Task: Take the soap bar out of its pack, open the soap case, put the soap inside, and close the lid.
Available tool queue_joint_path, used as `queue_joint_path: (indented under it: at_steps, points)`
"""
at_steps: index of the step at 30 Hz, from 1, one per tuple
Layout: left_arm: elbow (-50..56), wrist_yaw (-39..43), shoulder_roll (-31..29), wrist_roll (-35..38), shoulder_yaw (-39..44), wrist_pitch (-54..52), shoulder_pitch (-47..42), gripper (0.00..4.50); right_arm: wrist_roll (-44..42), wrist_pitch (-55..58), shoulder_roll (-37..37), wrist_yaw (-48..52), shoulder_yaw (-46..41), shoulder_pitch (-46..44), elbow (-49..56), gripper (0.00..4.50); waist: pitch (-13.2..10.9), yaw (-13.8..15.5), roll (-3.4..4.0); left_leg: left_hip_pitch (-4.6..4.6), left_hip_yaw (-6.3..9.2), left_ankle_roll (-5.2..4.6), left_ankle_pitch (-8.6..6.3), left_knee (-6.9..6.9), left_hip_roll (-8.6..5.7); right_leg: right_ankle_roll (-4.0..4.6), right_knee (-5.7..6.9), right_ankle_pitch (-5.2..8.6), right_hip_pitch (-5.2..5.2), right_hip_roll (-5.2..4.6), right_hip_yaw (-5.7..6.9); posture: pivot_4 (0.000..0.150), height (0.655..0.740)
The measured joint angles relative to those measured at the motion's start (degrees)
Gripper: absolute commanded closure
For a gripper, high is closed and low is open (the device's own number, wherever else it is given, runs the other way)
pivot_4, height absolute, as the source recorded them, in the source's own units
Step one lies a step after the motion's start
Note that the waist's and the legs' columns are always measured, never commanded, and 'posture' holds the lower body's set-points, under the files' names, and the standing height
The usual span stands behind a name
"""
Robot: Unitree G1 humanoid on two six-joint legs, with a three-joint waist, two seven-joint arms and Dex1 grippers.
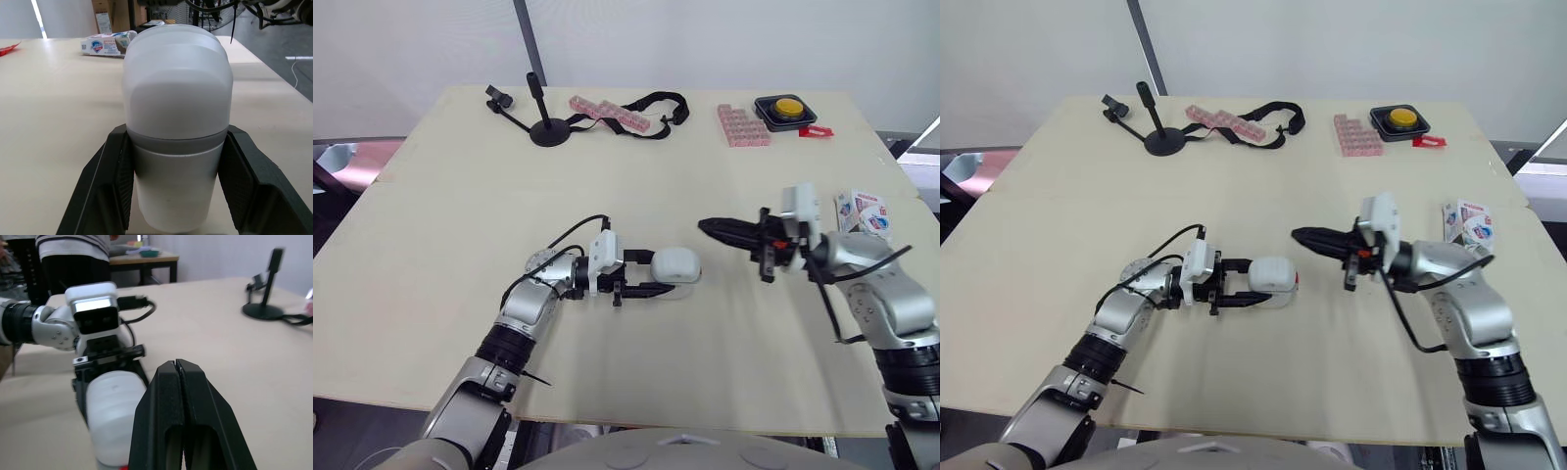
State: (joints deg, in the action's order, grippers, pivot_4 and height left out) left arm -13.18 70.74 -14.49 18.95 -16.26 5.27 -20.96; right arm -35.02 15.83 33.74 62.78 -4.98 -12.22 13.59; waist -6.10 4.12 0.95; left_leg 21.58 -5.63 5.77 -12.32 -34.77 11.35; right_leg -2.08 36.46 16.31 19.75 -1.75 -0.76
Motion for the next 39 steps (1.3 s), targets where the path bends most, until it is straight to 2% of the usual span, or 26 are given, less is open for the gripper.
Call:
queue_joint_path:
  at_steps: [4,5,12,18,22,28,33,39]
  points:
    - [3.35,-0.76,-2.23,2.74,1.22,-7.44,0.73,2.61,0.16,-3.80,1.16,4.12,-1.58,4.79,-1.27,4.44,-0.01,0.14,0.00,0.06,0.00,0.00,0.00,0.00,0.03,0.00,0.02,0.00,0.04,0.05,0.01,0.150,0.7400]
    - [4.56,-1.17,-2.98,3.89,1.78,-10.55,1.03,2.61,0.44,-4.86,1.47,5.30,-1.57,6.32,-1.35,4.19,-0.01,0.17,0.01,0.06,0.00,0.00,0.00,0.00,0.02,0.00,0.03,0.00,0.07,0.05,0.01,0.150,0.7400]
    - [11.55,-6.22,-5.55,13.02,4.14,-35.29,2.16,2.61,5.59,-15.05,2.26,10.84,0.43,10.61,-5.40,1.99,-0.03,0.16,0.02,0.02,0.00,0.00,0.01,-0.08,-0.01,0.00,0.00,0.00,0.26,0.02,-0.01,0.150,0.7400]
    - [11.96,-14.26,-5.29,21.48,7.78,-57.37,-0.94,2.61,5.61,-16.59,2.09,11.57,0.94,10.66,-5.92,0.02,-0.03,0.12,0.02,0.02,0.01,0.01,0.01,-0.08,-0.01,0.00,0.01,0.00,0.24,0.05,-0.03,0.150,0.7400]
    - [11.91,-18.00,-5.29,26.22,9.65,-70.16,-2.10,2.61,4.41,-16.09,2.08,12.40,1.08,10.72,-5.93,0.02,-0.03,0.28,0.02,0.07,0.01,0.02,0.00,-0.07,-0.02,0.00,-0.04,0.00,0.21,0.07,-0.04,0.150,0.7400]
    - [9.75,-23.01,-3.35,28.84,12.25,-80.26,-4.32,2.61,4.19,-16.90,1.78,13.73,1.30,11.59,-5.92,0.02,-0.04,0.55,0.00,0.08,0.04,0.02,0.00,-0.07,-0.05,0.00,-0.15,0.00,0.12,0.04,0.01,0.150,0.7400]
    - [8.30,-25.26,-2.24,28.77,13.24,-82.94,-5.49,2.61,4.24,-17.15,1.41,13.66,2.29,12.31,-5.89,0.02,-0.04,0.51,0.00,0.07,0.05,0.02,0.00,-0.04,-0.07,-0.01,-0.21,0.00,-0.01,0.03,0.01,0.150,0.7400]
    - [7.11,-24.26,-2.70,28.63,11.89,-81.59,-5.53,2.61,4.64,-17.47,1.41,12.79,2.33,12.16,-5.89,0.02,-0.04,0.50,-0.01,-0.07,0.10,0.02,0.00,0.00,-0.07,-0.01,-0.32,0.00,-0.22,0.00,0.07,0.150,0.7400]
